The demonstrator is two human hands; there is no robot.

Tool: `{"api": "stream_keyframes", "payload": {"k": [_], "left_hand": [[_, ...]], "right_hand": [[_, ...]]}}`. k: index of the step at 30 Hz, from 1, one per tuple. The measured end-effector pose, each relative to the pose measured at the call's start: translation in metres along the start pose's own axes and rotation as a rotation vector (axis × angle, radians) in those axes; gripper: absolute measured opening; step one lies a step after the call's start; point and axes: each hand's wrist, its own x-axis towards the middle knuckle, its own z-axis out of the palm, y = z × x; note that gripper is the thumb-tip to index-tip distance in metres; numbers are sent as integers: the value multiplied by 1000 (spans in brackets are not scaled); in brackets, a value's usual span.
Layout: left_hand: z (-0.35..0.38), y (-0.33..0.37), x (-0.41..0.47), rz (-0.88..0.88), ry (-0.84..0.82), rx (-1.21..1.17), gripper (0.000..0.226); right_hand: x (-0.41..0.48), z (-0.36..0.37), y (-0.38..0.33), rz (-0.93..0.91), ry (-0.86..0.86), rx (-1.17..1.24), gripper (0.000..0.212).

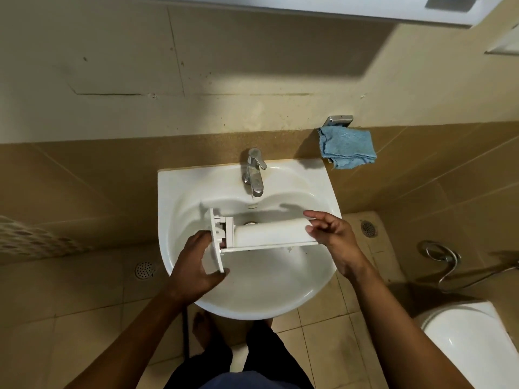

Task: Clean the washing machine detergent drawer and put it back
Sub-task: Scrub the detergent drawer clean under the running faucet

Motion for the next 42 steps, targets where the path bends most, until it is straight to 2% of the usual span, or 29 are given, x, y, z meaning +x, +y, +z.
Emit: {"api": "stream_keyframes", "payload": {"k": [3,5,7,9,11,13,15,18,23,28,30,32,34,36,37,39,40,42], "left_hand": [[-6,-8,-12,19,-60,91,88],[-9,-8,-19,-79,-124,-41,80],[-9,0,-22,-274,-132,-364,65],[-6,13,-20,-517,-39,-685,50],[-2,19,-10,-727,75,-813,57],[1,22,0,-830,136,-796,46],[5,19,6,-822,160,-675,26],[10,11,3,-735,141,-545,20],[18,10,-1,-542,119,-226,17],[30,6,5,-495,128,-61,31],[34,7,8,-501,110,-44,32],[35,5,12,-527,103,-73,34],[34,5,14,-537,92,-85,32],[34,4,14,-549,86,-101,26],[33,4,14,-563,86,-113,23],[34,3,15,-594,94,-134,28],[34,3,16,-606,106,-152,33],[34,4,17,-628,123,-189,40]], "right_hand": [[-12,-3,-2,-119,5,-28,32],[-18,-3,-2,-154,-19,-81,26],[-21,-2,-1,-167,-55,-115,24],[-21,-1,2,-172,-81,-148,21],[-21,-2,5,-177,-107,-171,18],[-21,-4,5,-178,-122,-169,17],[-20,-6,5,-177,-122,-183,14],[-13,-11,11,-136,-98,-277,17],[6,1,28,-5,-41,-554,33],[28,21,36,70,-10,-731,41],[37,24,30,62,-28,-822,39],[48,25,22,85,-117,-938,36],[63,27,12,133,-193,-1062,21],[75,36,0,62,-124,-1199,6],[81,43,-5,13,-43,-1221,9],[86,68,-22,-72,92,-1063,15],[90,84,-30,-36,117,-823,18],[99,115,-40,203,63,-137,25]]}}
